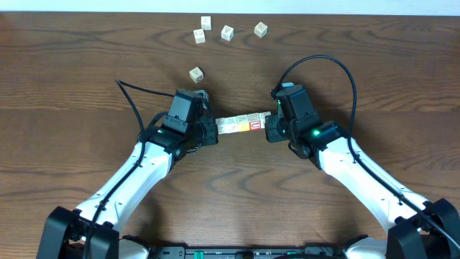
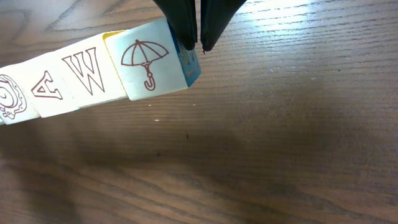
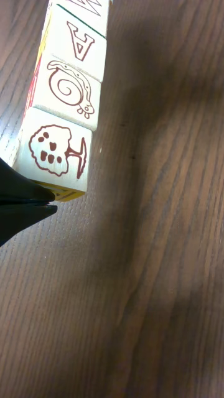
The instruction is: Lift 5 blocks
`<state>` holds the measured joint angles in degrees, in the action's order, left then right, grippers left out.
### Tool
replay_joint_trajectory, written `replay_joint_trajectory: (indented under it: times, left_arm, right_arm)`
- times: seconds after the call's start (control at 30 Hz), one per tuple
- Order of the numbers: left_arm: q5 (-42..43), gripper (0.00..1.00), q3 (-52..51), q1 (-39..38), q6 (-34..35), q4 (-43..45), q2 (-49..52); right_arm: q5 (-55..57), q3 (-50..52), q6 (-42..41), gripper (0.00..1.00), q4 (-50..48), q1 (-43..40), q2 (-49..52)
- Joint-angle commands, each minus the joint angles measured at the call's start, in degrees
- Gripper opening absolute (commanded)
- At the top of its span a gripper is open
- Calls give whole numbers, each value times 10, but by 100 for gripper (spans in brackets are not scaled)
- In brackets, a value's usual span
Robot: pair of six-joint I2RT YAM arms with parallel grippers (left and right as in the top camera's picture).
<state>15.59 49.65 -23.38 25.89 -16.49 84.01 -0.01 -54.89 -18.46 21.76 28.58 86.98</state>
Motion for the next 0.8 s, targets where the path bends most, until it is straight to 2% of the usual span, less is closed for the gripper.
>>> replay_joint_trajectory:
  times: [0.0,0.77]
  left_arm:
    - [136,7,50,-44,4,24,2]
    - [136,7,48,-44,10,24,18]
  right_arm:
    - [-198,-6,-13,1,-19,60,4]
    - [-200,-6,-19,1,-31,60,23]
